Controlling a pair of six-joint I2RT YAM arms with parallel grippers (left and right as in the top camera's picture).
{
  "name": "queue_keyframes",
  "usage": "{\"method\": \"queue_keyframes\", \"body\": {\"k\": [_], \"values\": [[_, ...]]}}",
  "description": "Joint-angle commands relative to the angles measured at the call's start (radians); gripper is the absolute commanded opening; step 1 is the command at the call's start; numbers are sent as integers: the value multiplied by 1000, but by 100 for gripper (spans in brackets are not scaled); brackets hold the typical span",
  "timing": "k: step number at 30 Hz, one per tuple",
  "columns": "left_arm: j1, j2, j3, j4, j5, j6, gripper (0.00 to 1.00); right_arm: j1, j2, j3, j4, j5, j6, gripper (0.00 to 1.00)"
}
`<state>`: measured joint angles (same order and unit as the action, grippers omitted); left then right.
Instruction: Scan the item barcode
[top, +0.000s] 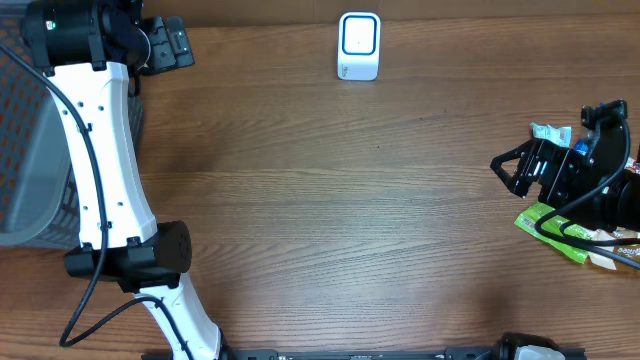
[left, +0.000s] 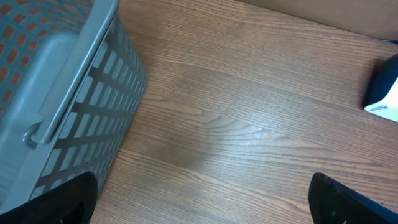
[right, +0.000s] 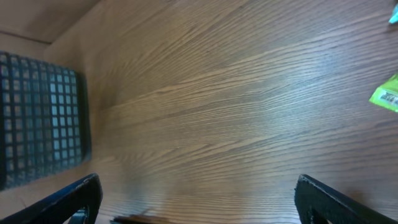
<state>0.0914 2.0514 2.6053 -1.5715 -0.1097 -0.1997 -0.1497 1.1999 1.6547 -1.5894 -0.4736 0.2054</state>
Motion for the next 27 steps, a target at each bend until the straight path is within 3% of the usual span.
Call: {"method": "queue_keyframes", "body": {"k": [1,4,9,10,16,23,27], "values": [[-7,-24,10,1,-2,13,100,4,-5,6,6,58,4,100],[-7,-24,10,1,-2,13,100,7,-20,-33,109,177,4,100],[-7,-24,10,1,-2,13,100,60,-179,-230,441,272,-42,100],[-7,-24,10,1,-2,13,100,78,-270,-346,568,272,-65,100],[-7,-24,10,1,-2,13,100,89,-637,-805,949,329,-83,100],[-7,-24,10,1,-2,13,100,89,-982,-1252,1218,375,-83,100],[-7,-24,10,1,-2,13,100,89,-1088,-1452,1394,414,-83,100]]}}
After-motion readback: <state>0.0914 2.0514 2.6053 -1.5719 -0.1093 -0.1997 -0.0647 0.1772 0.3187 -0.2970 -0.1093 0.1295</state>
